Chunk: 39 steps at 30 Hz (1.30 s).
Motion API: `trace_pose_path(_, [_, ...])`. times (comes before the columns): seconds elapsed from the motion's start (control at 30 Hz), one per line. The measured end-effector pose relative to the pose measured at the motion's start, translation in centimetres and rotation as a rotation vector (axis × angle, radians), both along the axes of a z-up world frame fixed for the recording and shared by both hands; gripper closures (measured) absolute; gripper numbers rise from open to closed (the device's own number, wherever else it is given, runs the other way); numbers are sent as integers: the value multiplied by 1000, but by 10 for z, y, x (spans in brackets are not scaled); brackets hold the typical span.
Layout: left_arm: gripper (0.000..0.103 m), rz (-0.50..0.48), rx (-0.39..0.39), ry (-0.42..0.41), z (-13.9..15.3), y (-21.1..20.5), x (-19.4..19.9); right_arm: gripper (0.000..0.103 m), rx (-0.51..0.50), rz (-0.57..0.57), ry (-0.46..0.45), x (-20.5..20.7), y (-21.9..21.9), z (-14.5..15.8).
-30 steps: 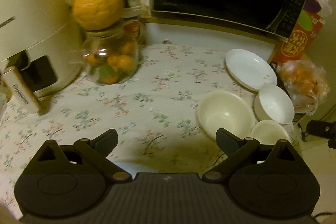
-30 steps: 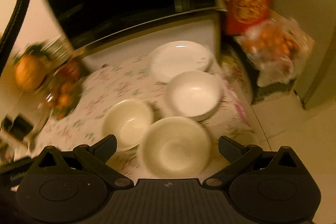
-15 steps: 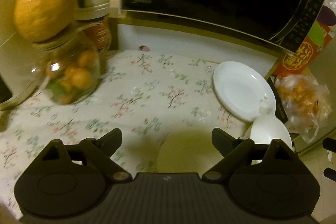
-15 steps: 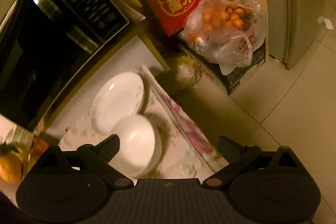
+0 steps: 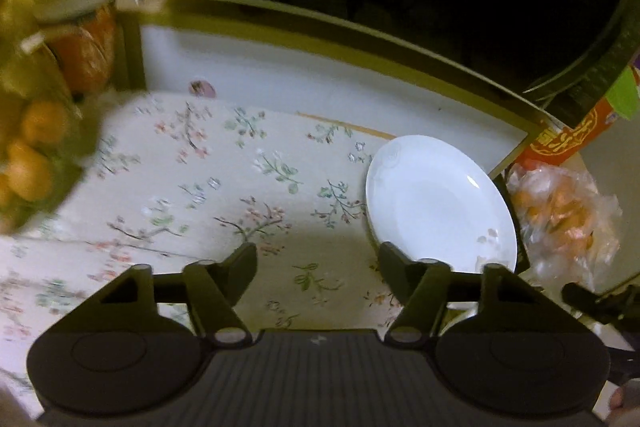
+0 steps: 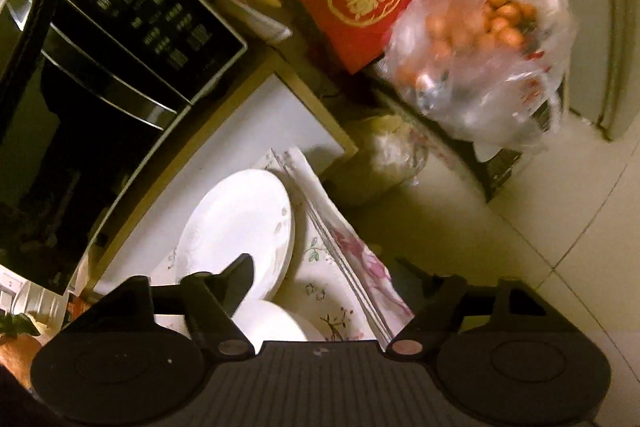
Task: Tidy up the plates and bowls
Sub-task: 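Move both grippers toward the white plate beside the microwave, then close both grippers on the rim of the white plate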
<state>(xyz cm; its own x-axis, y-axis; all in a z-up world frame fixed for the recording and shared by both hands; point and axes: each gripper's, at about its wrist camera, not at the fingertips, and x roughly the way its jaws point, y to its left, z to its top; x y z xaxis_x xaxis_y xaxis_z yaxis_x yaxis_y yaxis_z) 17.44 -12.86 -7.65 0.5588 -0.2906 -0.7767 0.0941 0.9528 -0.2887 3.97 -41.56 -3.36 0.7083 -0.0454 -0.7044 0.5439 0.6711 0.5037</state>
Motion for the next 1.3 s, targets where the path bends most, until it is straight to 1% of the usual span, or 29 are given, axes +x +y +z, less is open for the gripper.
trace_pose_path(0.07, [50, -3, -27, -4, -2, -1, 5, 47, 3, 12, -2, 10, -5, -5])
trace_pose_path(0.13, [50, -15, -43, -25, 0, -4, 8, 55, 5, 27, -25, 21, -8, -6])
trace_pose_path(0.23, [49, -39, -51, -40, -1, -10, 11, 56, 38, 47, -65, 35, -5, -14])
trace_pose_path(0.27, [49, -45, -50, -42, -2, -13, 14, 56, 34, 66, -62, 40, 0, -17])
trace_pose_path(0.33, [50, -48, -31, -38, -8, -17, 16, 56, 8, 94, -26, 48, 6, -25])
trace_pose_path(0.37, [53, -50, -24, -34, -11, -20, 19, 57, 6, 93, -17, 49, 5, -29])
trace_pose_path(0.47, [61, -60, -28, -17, -20, -22, 23, 59, 56, 78, -30, 50, 0, -37])
trace_pose_path(0.53, [64, -67, -31, -15, -23, -25, 25, 60, 43, 87, -26, 52, 2, -38])
trace_pose_path(0.63, [72, -87, -22, -16, -26, -33, 25, 67, 46, 99, -19, 57, 6, -41])
trace_pose_path(0.67, [76, -96, -22, -19, -27, -34, 25, 70, 43, 106, -15, 59, 9, -42])
trace_pose_path(0.7, [83, -104, -28, -26, -27, -34, 24, 71, 38, 117, -11, 62, 12, -44])
trace_pose_path(0.77, [91, -120, -40, -36, -27, -36, 22, 82, 20, 144, 6, 68, 20, -47])
trace_pose_path(0.8, [93, -127, -42, -44, -27, -38, 22, 83, 6, 153, 17, 71, 23, -48])
trace_pose_path(0.87, [93, -129, -25, -53, -25, -39, 20, 90, -34, 160, 35, 73, 27, -49])
trace_pose_path(1.1, [94, -129, -2, -67, -26, -42, 20, 91, -36, 157, 38, 72, 24, -50])
trace_pose_path(1.3, [94, -150, 52, -91, -25, -48, 18, 91, -48, 159, 44, 74, 26, -51])
